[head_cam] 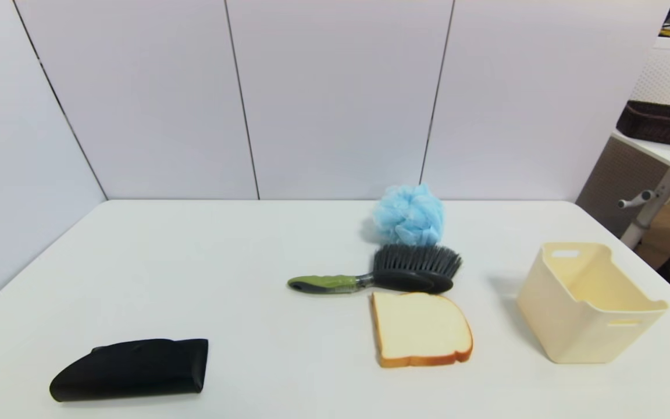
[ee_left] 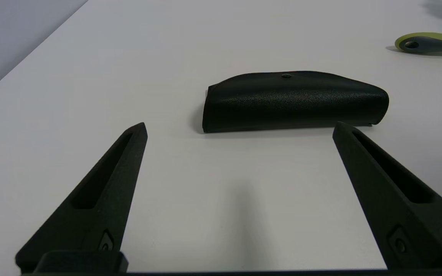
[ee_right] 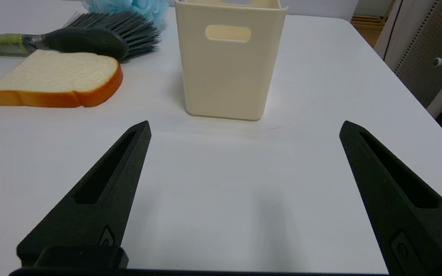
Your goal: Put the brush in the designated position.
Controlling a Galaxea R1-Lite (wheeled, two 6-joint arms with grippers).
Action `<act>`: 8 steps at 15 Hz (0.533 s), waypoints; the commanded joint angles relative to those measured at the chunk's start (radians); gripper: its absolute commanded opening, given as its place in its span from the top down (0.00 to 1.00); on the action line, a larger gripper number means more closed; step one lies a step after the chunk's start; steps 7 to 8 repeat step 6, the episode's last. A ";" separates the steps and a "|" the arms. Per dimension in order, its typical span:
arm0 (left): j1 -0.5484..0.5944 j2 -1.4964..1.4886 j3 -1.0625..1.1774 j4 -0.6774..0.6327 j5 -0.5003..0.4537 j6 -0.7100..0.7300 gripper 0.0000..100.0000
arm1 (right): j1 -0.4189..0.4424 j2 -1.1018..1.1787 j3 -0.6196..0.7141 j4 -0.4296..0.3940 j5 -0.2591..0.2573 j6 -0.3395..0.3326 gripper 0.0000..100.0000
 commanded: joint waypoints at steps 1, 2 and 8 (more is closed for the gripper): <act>0.001 0.003 0.000 0.000 0.000 0.000 0.00 | 0.000 0.001 0.002 0.001 -0.003 0.004 0.00; 0.001 0.003 0.000 0.000 0.000 0.000 0.00 | 0.000 0.001 0.002 0.001 -0.003 0.004 0.00; 0.001 0.003 0.000 0.000 0.000 0.000 0.00 | 0.000 0.001 0.002 0.003 -0.003 0.004 0.00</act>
